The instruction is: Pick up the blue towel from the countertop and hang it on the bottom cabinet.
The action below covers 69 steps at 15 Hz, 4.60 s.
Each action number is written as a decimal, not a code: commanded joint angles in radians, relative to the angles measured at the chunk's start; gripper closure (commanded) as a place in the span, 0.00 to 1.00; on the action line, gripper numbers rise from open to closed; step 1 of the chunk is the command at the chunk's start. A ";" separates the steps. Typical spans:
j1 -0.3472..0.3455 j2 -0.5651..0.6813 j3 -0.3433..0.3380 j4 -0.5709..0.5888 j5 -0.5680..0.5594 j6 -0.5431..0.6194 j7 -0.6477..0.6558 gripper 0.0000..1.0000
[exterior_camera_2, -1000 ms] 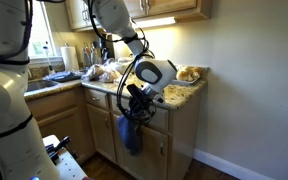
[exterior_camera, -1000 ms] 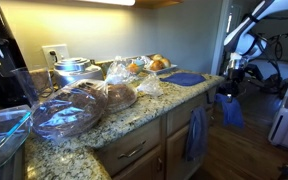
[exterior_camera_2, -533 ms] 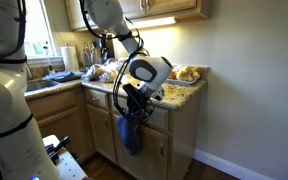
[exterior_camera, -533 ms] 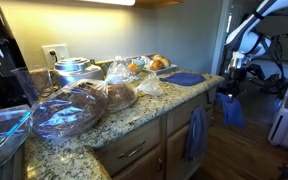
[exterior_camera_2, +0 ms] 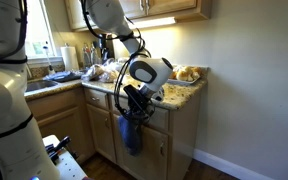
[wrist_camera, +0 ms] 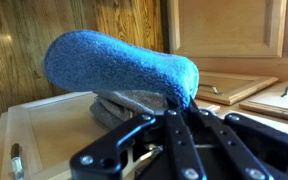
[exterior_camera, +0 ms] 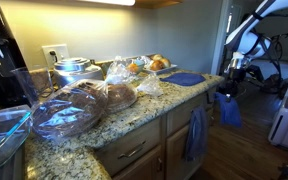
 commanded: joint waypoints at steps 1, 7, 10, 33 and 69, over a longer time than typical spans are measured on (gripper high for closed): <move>-0.008 0.002 -0.006 -0.017 0.107 0.033 -0.097 0.95; -0.009 0.043 -0.024 -0.015 0.168 0.018 -0.163 0.95; -0.011 0.082 -0.022 0.005 0.203 0.019 -0.202 0.95; -0.038 0.257 -0.042 0.103 0.273 0.007 -0.246 0.95; 0.033 -0.031 -0.055 -0.106 -0.068 0.164 -0.012 0.00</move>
